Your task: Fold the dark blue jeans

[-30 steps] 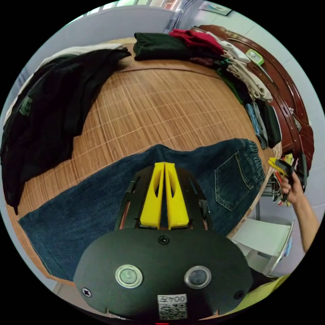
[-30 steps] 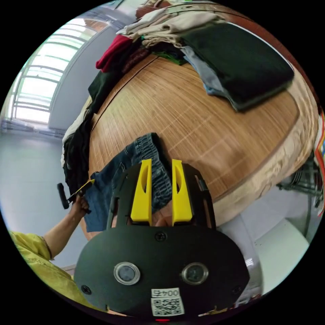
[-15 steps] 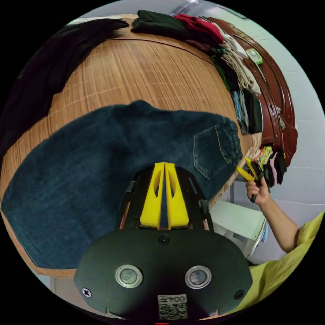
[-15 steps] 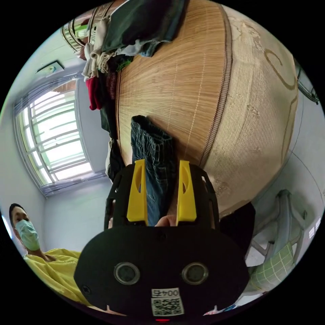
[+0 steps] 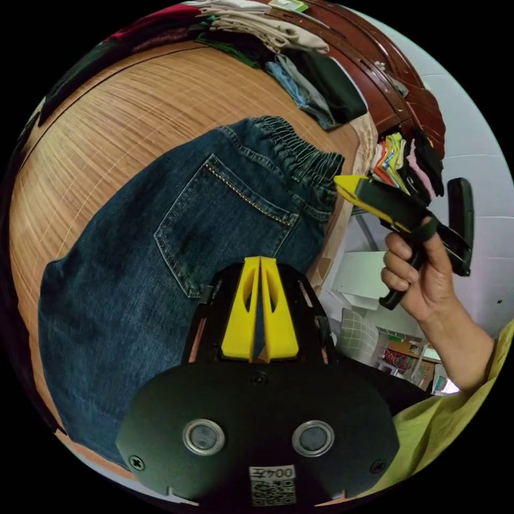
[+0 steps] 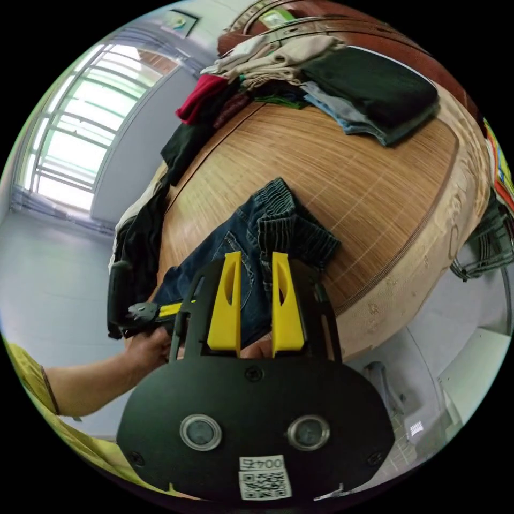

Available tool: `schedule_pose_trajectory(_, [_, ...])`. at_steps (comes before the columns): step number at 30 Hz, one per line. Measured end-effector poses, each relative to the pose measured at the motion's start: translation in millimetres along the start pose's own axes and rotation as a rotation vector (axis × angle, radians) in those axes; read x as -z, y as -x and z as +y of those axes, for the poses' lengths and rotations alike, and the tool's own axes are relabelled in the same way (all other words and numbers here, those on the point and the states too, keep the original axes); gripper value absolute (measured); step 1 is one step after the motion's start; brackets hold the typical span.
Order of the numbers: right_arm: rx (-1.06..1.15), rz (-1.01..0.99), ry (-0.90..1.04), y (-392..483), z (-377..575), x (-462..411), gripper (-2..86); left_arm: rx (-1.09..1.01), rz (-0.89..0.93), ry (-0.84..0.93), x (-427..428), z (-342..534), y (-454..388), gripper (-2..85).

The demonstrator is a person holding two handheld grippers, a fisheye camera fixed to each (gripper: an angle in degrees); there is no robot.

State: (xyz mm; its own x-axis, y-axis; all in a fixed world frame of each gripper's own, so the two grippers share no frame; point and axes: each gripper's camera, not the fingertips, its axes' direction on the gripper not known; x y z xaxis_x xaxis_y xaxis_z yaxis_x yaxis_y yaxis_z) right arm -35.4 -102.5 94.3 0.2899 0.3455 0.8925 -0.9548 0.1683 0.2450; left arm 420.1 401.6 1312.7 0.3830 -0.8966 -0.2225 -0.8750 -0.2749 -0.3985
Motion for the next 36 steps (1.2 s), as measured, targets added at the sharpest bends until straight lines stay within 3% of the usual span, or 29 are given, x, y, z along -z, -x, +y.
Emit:
schedule_pose_trajectory(2, [-0.011,-0.012,0.01,-9,0,-5,9.8,-0.017,-0.036,0.093,-19,-14,3,0.1])
schedule_pose_trajectory(7, [-0.144,-0.093,0.03,-65,9,-10,12.4,-0.008,-0.034,0.114,-32,-28,10,0.1])
schedule_pose_trajectory(13, [-0.289,-0.323,0.055,-129,17,-39,16.9,0.014,0.011,0.09,-49,-32,22,0.1])
schedule_pose_trajectory(19, [-0.243,-0.497,0.106,-143,7,-80,16.1,0.023,0.025,0.082,-73,-33,28,0.1])
schedule_pose_trajectory(25, [-0.293,-0.505,0.131,-155,10,-120,9.9,0.055,0.046,0.045,-104,-25,35,0.1])
schedule_pose_trajectory(36, [-0.248,-0.269,0.095,-114,-11,-183,6.3,0.049,-0.06,-0.117,-137,10,30,0.1])
